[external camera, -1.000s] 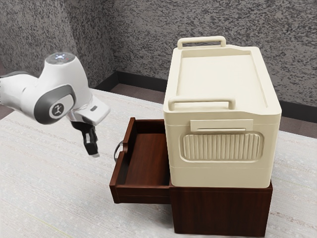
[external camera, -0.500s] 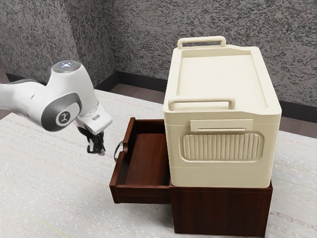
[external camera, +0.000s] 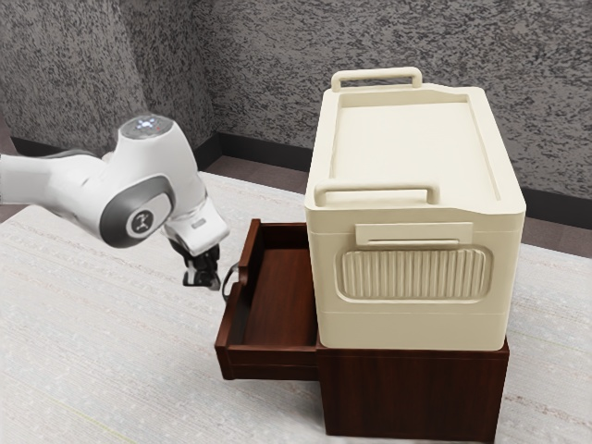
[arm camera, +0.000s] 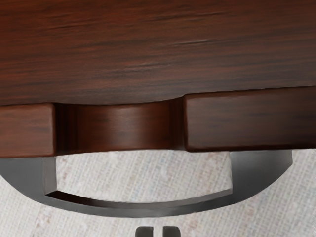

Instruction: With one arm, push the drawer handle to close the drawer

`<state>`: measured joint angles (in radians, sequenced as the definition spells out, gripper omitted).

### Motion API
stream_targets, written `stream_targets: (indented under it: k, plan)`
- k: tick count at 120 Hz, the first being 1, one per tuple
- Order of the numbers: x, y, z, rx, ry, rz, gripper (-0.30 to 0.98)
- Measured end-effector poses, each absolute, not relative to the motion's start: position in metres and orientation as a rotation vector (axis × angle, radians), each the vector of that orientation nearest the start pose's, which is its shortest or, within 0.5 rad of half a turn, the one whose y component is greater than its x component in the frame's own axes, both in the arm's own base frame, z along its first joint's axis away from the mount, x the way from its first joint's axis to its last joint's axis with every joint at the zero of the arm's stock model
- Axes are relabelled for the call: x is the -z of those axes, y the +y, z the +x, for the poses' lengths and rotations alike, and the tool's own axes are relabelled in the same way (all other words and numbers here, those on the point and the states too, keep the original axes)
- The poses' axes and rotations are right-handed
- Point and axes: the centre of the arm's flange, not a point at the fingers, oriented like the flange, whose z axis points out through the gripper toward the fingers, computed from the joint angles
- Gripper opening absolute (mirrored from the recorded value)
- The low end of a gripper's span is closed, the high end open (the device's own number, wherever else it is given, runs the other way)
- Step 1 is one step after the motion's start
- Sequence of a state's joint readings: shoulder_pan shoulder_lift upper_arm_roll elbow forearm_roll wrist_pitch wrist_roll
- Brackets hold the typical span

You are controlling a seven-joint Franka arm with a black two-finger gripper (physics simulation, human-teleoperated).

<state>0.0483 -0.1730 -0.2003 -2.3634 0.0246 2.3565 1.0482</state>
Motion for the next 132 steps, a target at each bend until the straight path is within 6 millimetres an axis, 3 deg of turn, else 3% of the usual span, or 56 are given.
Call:
stream_targets:
  k: [59,132]
  plan:
    - [-0.407,-0.100,0.509,0.222,1.812,-2.450,-0.10]
    - [-0.411,-0.125,0.516,0.291,1.856,-2.452,-0.10]
